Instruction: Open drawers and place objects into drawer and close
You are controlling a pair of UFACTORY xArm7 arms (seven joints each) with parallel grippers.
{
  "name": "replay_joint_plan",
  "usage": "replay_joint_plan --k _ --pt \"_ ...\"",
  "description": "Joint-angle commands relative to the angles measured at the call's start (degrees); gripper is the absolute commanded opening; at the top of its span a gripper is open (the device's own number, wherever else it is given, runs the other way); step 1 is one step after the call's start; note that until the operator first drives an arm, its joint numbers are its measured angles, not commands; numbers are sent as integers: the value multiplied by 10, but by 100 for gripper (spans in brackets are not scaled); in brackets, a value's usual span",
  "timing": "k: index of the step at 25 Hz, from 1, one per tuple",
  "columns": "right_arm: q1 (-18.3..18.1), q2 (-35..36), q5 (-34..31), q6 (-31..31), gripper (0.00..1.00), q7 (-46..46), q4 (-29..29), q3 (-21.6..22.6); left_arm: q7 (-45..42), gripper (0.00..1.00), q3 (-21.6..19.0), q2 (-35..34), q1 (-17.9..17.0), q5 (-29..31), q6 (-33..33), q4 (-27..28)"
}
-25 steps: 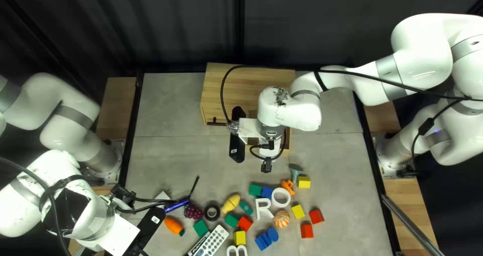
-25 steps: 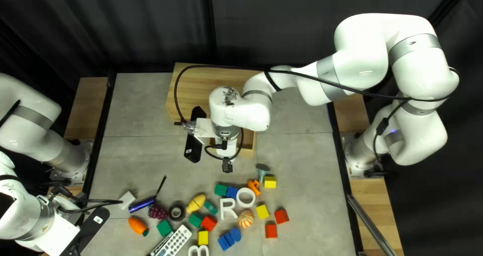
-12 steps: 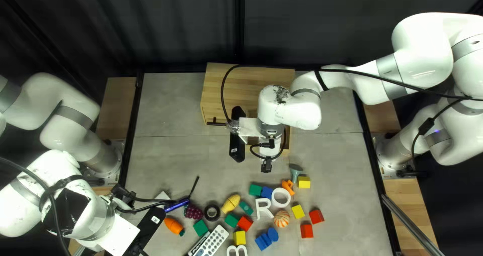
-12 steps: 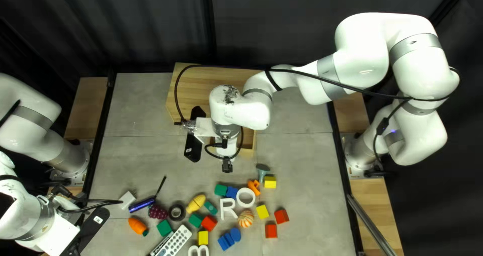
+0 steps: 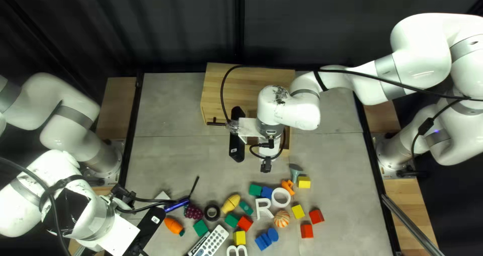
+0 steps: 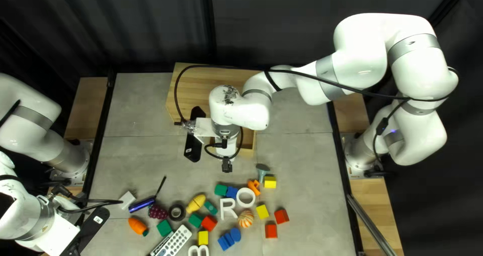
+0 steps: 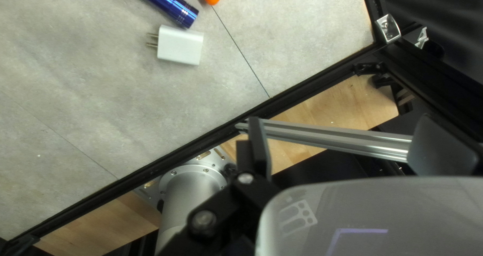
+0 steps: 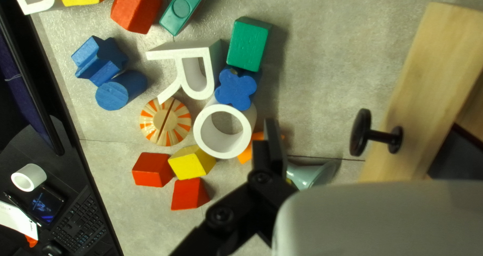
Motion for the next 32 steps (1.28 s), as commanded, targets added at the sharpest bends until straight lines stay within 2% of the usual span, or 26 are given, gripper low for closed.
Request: replay_joint_plan --k 1,17,32 --pt "-3 3 12 0 100 -7 1 1 0 100 0 0 0 0 0 0" --pt "-12 2 42 12 100 -26 6 2 0 100 0 0 0 0 0 0" --pt "-13 -1 43 17 100 -28 10 2 0 100 0 0 0 0 0 0"
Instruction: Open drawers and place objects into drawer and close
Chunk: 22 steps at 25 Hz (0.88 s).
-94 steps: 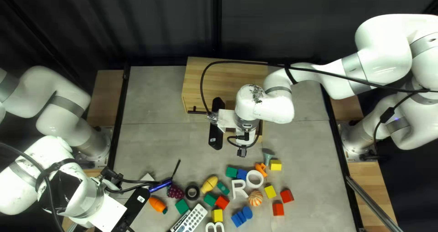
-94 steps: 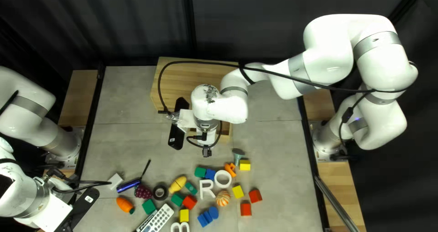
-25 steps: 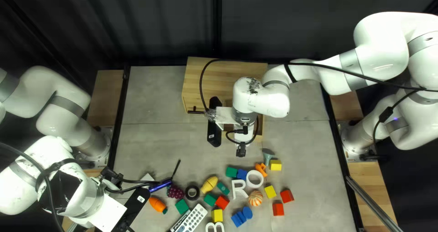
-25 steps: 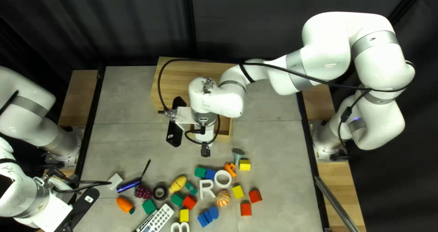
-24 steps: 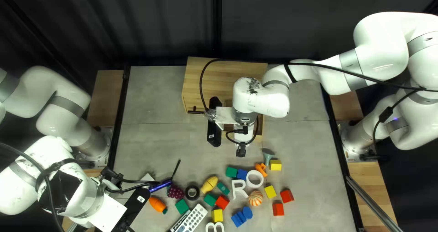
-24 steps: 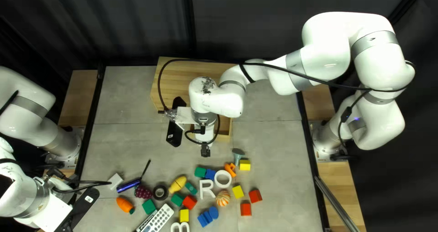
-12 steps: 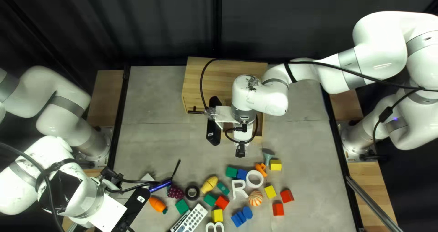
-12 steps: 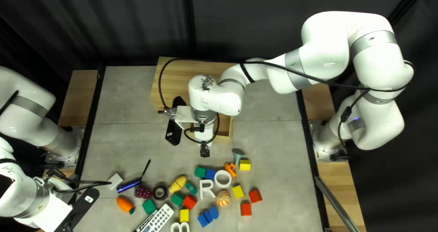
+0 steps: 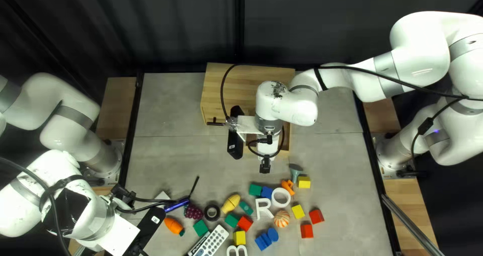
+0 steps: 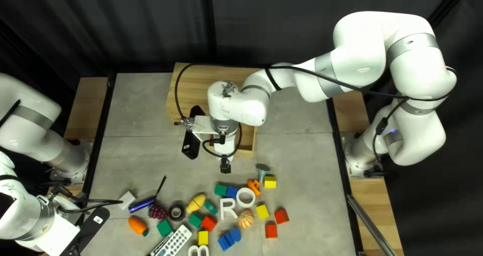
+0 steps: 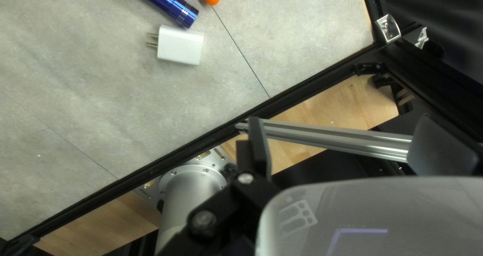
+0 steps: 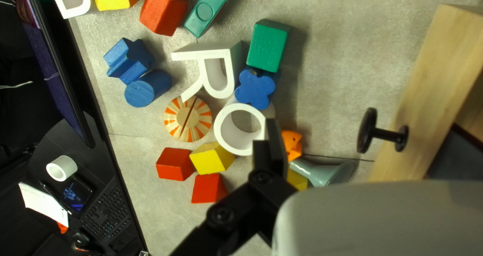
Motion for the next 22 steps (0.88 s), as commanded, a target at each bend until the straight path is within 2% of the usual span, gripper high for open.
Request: replay_joint_plan --k 1,22 --pt "0 -2 -1 1 100 -1 0 0 0 100 0 0 0 0 0 0" --pt "3 8 -21 6 100 16 2 -3 0 100 0 0 0 0 0 0"
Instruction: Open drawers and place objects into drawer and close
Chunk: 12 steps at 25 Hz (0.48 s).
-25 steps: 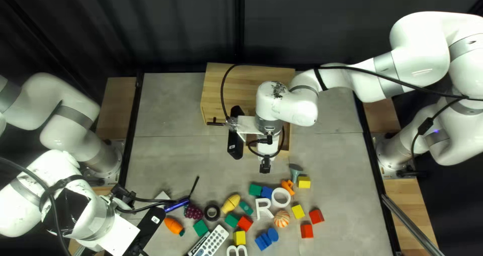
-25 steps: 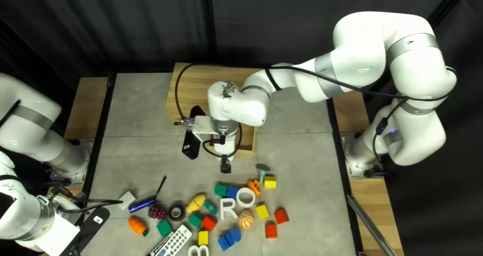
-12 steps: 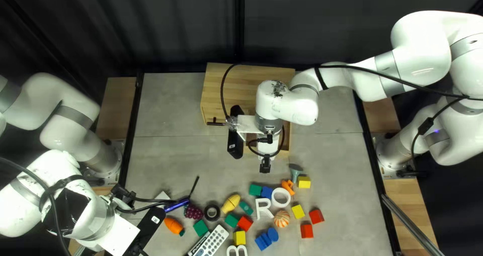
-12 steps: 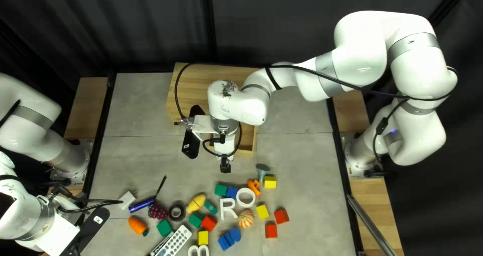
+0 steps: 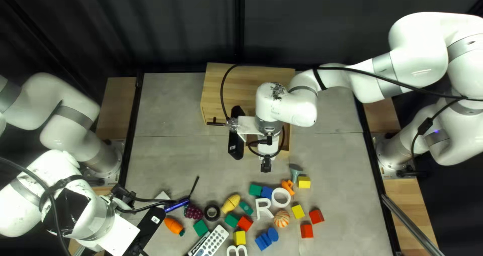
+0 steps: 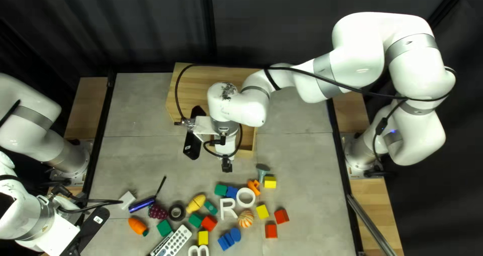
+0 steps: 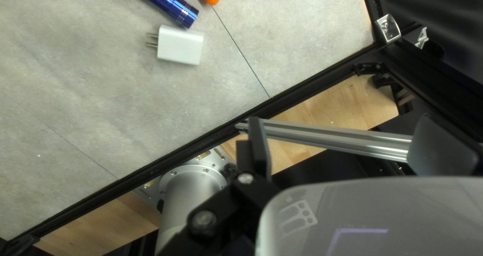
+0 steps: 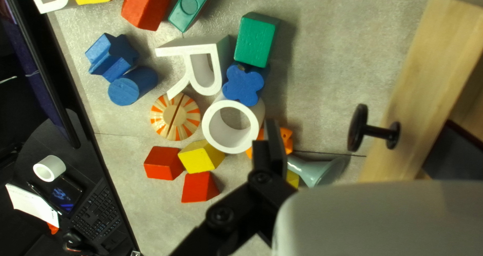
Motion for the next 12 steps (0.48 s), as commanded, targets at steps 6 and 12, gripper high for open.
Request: replay_joint_plan --k 6,12 --pt "-4 -4 16 4 100 -14 3 2 0 100 0 0 0 0 0 0" --pt "-6 -7 24 -1 100 -28 -1 4 0 100 0 0 0 0 0 0"
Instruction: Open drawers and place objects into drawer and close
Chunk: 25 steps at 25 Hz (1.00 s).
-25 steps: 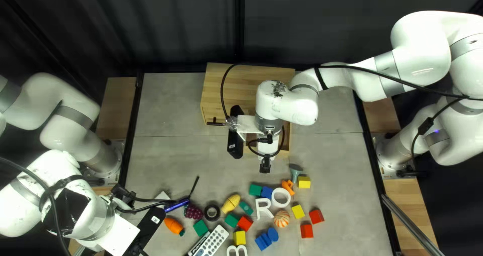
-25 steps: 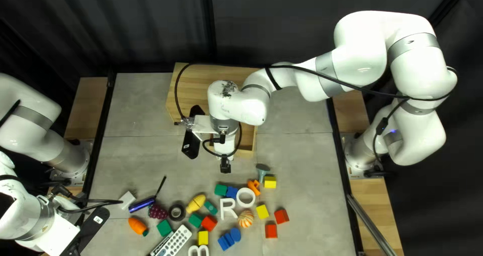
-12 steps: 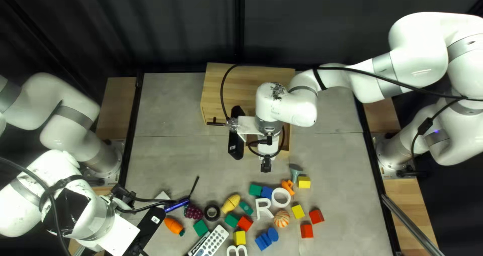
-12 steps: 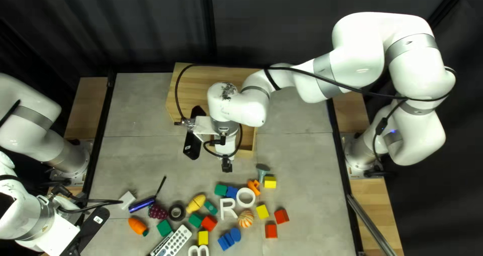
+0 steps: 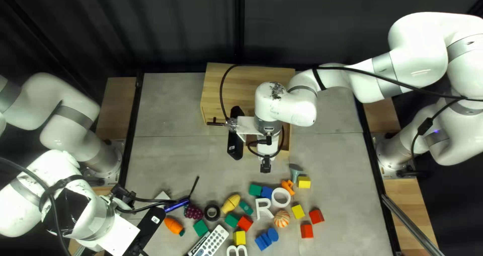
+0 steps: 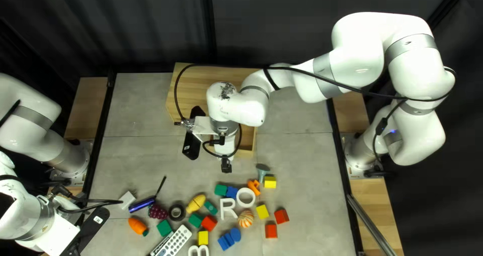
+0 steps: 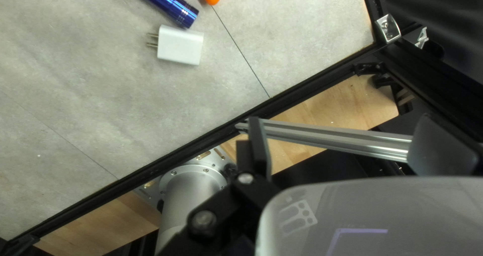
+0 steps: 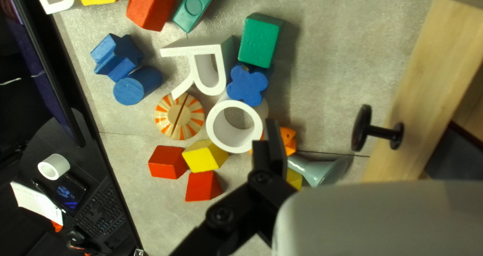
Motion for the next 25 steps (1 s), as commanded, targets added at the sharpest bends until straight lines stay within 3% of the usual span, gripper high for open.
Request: replay_joint_plan --k 1,25 --pt "-1 -2 6 -5 100 -10 -4 1 0 100 0 0 0 0 0 0" --pt "-3 -1 11 7 100 -24 9 4 0 100 0 0 0 0 0 0"
